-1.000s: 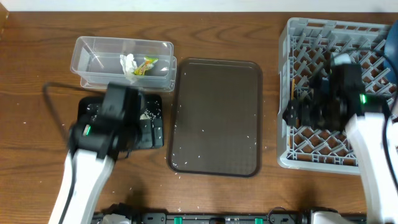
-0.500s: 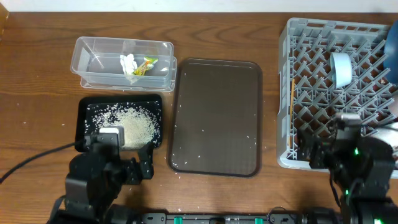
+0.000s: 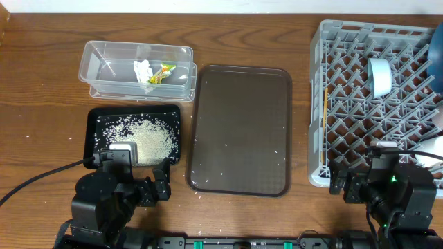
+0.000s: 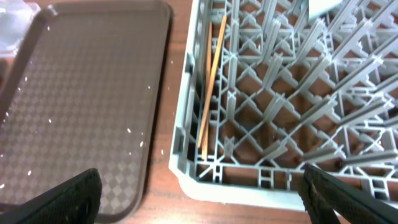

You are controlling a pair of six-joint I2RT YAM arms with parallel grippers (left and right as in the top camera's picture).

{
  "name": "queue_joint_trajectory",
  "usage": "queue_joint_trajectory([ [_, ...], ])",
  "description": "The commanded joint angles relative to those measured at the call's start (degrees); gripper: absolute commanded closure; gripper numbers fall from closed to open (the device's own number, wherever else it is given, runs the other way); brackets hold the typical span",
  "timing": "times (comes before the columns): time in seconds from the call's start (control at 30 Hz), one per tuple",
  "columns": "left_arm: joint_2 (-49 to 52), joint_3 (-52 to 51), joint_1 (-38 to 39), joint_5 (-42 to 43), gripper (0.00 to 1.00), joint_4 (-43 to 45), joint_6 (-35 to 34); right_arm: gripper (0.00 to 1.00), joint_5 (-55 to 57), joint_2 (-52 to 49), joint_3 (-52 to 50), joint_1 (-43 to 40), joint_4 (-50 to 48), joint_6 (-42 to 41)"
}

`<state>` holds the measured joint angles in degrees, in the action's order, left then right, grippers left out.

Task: Sort waste into correct bins and load items into the dishwasher rack

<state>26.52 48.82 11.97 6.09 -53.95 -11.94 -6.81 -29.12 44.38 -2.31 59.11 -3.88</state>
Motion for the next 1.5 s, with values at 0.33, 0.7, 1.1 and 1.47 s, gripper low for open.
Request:
queue_joint_trajectory([
  [0.33,-0.1,-0.2,0.0,0.6,0.02,0.0,0.5,0.01,3.1,13.6,-8.5,2.7,-10.3,2.5],
  [0.7,-0.1,-0.2,0.0,0.6,0.02,0.0,0.5,0.01,1.9,28.7,-32.3,4.8,-46.0,2.3],
  [1.1,-0.1,-0.2,0.0,0.6,0.02,-0.1,0.5,0.01,2.4,28.8,-44.0,4.8,-55.3,2.3],
  [1.47,-0.1,-0.2,0.0,0.6,0.02,-0.2,0.5,0.01,2.5,28.7,-44.1,4.8,-55.2,2.3],
])
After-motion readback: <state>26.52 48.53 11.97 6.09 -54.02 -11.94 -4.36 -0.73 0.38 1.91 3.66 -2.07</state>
